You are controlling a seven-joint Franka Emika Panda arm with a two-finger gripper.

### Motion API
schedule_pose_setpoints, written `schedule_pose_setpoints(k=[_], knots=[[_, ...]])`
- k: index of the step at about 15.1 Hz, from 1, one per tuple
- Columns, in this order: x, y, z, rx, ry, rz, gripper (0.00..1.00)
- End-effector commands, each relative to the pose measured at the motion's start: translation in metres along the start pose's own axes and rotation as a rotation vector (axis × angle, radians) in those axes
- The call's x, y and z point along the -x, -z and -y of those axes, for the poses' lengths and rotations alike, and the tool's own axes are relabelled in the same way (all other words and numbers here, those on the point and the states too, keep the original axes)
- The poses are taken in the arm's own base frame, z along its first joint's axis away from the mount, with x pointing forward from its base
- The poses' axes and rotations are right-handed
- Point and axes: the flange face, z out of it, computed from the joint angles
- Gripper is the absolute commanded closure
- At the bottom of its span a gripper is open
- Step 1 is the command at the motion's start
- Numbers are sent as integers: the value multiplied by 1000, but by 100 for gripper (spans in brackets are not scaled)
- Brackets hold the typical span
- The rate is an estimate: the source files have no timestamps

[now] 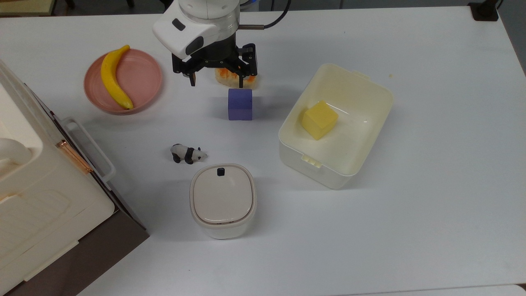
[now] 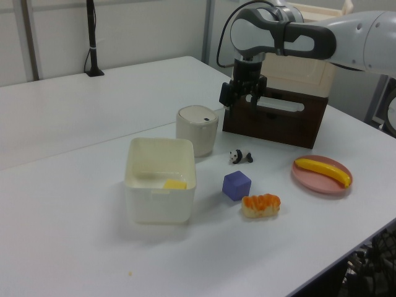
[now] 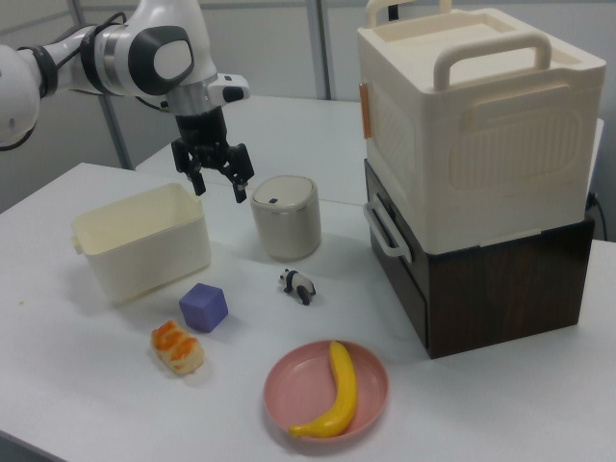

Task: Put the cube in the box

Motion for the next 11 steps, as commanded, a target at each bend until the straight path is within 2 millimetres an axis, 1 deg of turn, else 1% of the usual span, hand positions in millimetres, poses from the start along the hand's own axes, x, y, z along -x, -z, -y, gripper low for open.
schedule_pose_setpoints(k=[1,8,9,10,11], knots=[[8,-3,2,-11,-10,36,0],[11,-6,5,-18,32,54,0],[11,-8,4,-22,49,61,0],[14,-18,3,-24,75,81,0],[15,-21,5,-26,81,87,0]])
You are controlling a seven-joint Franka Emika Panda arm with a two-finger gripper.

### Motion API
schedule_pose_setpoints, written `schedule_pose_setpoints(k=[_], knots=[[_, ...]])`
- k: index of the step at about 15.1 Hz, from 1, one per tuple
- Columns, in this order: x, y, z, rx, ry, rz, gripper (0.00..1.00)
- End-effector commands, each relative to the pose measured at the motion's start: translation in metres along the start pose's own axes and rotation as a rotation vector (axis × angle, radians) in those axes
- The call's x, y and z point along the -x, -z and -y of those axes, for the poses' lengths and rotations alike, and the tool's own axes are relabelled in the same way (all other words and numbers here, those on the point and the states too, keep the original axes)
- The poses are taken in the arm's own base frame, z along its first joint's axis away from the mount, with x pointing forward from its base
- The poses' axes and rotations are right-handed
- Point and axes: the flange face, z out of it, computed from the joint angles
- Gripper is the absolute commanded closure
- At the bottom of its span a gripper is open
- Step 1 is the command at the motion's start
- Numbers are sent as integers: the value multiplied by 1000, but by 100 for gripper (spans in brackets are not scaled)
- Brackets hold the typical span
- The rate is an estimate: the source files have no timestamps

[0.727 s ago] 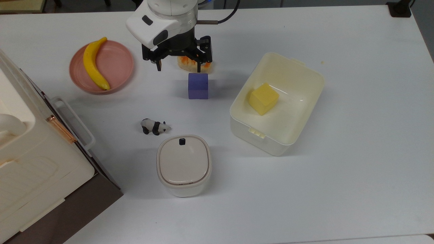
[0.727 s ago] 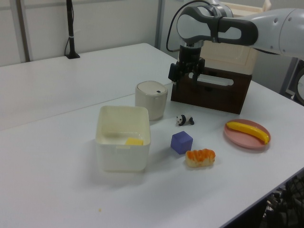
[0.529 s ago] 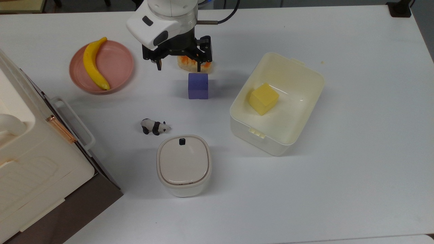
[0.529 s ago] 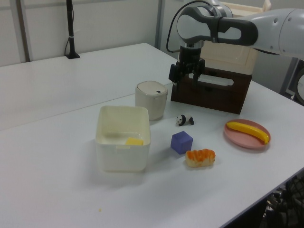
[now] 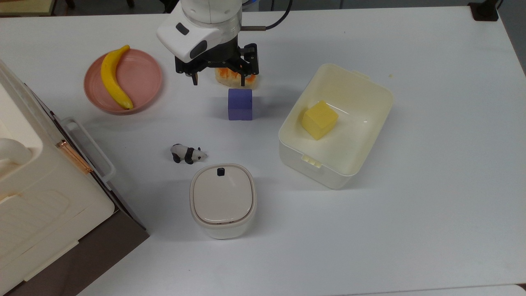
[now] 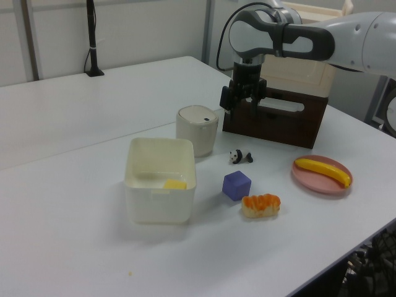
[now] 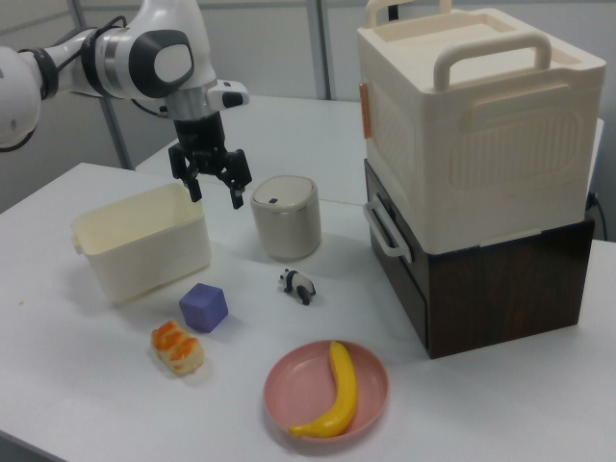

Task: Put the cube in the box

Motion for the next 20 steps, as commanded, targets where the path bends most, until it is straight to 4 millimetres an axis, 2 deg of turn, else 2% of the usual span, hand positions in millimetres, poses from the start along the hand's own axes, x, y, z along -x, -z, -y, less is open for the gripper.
schedule_pose_setpoints(k=[1,5,12,16,20], knots=[[13,-16,2,-29,47,55,0],[17,-35,7,-119,81,87,0],[19,-66,16,-163,165,121,0],[19,-56,20,-153,156,110,0],[10,-13,1,-100,146,27,0]])
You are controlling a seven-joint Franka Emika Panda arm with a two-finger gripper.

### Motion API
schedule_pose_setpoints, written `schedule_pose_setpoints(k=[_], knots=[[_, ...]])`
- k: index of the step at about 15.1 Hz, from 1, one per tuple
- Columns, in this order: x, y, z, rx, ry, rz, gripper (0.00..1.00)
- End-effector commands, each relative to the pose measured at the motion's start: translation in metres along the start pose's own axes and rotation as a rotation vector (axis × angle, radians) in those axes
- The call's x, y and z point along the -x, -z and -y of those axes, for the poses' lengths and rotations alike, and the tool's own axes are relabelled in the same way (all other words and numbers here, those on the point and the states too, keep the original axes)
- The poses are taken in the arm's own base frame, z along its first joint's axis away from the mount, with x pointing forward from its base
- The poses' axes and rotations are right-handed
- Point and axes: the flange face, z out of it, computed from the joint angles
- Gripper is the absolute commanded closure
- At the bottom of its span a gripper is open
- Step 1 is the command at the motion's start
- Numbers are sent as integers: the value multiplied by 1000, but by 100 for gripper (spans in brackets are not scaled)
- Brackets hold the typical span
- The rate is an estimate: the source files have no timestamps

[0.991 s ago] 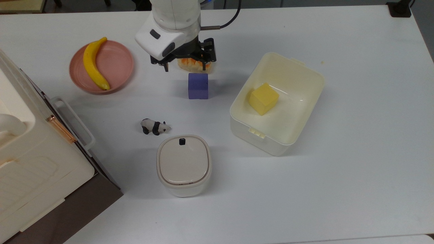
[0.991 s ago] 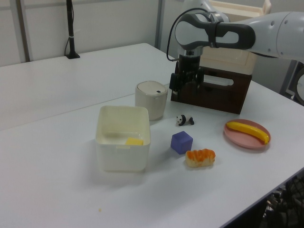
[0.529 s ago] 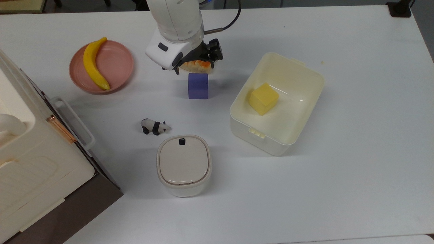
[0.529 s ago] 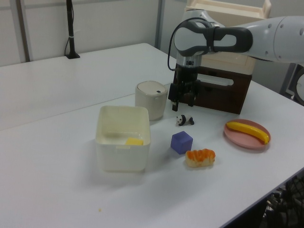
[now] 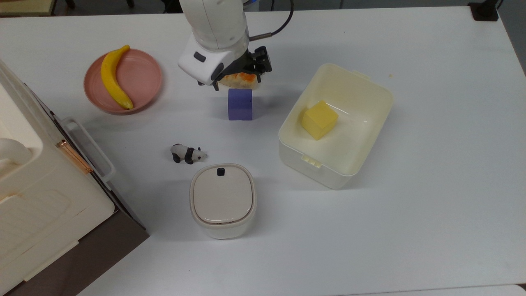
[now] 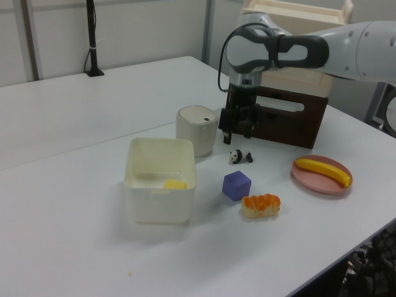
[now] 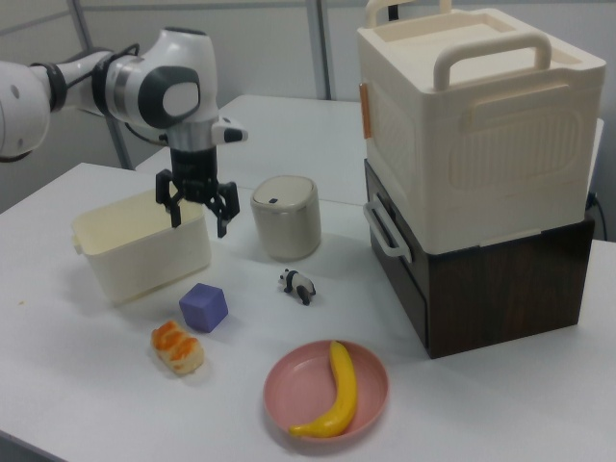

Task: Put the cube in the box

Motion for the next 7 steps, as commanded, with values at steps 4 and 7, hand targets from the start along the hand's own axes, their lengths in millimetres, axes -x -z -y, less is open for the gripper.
schedule_pose_setpoints(k=[4,7], knots=[[6,53,-22,52,-45,-93,0],[6,61,-24,59,-105,-115,0]])
